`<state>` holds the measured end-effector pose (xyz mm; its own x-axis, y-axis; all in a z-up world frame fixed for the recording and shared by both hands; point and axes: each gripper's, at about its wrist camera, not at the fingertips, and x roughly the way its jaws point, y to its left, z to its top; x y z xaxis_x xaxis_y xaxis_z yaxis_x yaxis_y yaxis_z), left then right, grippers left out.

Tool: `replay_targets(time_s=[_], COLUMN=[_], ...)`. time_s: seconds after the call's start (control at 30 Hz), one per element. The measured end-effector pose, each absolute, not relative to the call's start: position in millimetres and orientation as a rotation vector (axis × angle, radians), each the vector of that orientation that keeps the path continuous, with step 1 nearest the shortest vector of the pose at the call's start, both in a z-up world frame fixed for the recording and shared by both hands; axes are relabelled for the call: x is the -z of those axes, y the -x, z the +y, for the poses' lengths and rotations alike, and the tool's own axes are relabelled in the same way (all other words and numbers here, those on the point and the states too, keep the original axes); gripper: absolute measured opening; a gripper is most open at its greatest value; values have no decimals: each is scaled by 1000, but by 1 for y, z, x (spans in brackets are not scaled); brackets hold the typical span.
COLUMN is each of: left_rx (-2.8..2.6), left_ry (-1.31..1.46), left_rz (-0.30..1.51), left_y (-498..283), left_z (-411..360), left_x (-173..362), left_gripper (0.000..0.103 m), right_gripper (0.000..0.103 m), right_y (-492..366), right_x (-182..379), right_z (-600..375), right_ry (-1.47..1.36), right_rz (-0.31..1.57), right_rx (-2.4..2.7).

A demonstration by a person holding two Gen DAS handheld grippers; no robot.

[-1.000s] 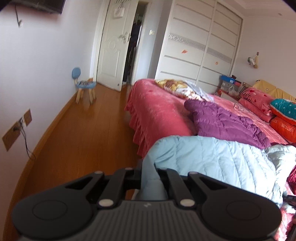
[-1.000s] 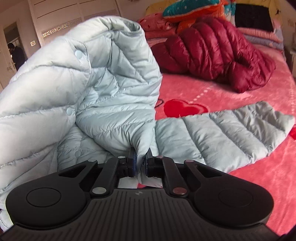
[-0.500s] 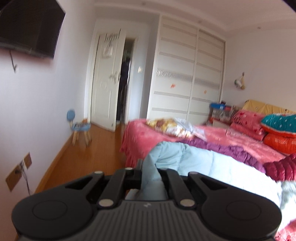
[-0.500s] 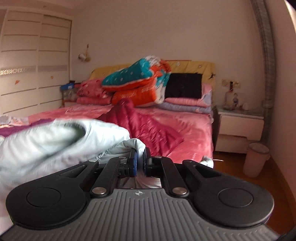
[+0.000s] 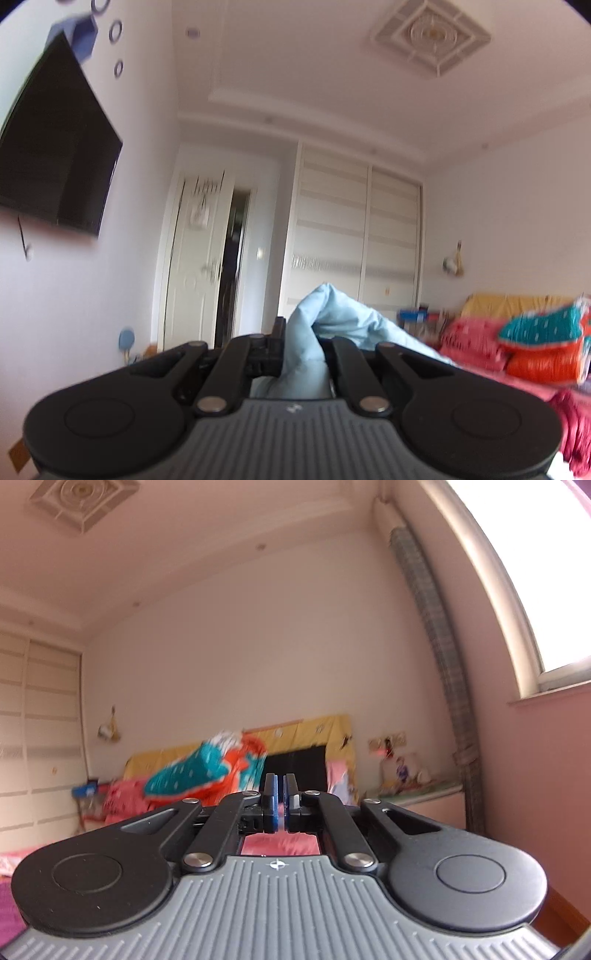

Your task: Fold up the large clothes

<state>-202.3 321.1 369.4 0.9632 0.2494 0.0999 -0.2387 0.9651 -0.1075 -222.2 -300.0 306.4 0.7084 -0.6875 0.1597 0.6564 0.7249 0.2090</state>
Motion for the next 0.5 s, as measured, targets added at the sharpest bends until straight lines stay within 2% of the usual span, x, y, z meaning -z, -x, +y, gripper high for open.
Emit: replay_targets(time_s=[0.13, 0.23, 0.33, 0.4, 0.43, 0.47, 0.5], left_rx=[-229, -212, -207, -214, -219, -224, -229], left_ry=[74, 31, 7, -27, -43, -54, -66], left_rz=[-133, -79, -3, 46, 71, 93, 117], left_y=[195, 175, 156, 143, 139, 134, 131], left_z=[309, 295, 284, 278, 277, 275, 275], left_x=[-381, -368, -348, -330, -323, -314, -305], left_gripper=[3, 3, 3, 3, 3, 3, 3], right_gripper=[2, 3, 14, 34, 63, 76, 79], right_y=[243, 238, 232, 226, 223, 221, 216], right_x=[-323, -309, -284, -262, -252, -240, -228], right_z=[-316, -312, -300, -287, -281, -273, -261], right_ry=[-161, -182, -207, -214, -217, -218, -213], right_rz=[-251, -164, -34, 58, 95, 129, 166], right_rx=[710, 582, 389, 270, 217, 145, 69])
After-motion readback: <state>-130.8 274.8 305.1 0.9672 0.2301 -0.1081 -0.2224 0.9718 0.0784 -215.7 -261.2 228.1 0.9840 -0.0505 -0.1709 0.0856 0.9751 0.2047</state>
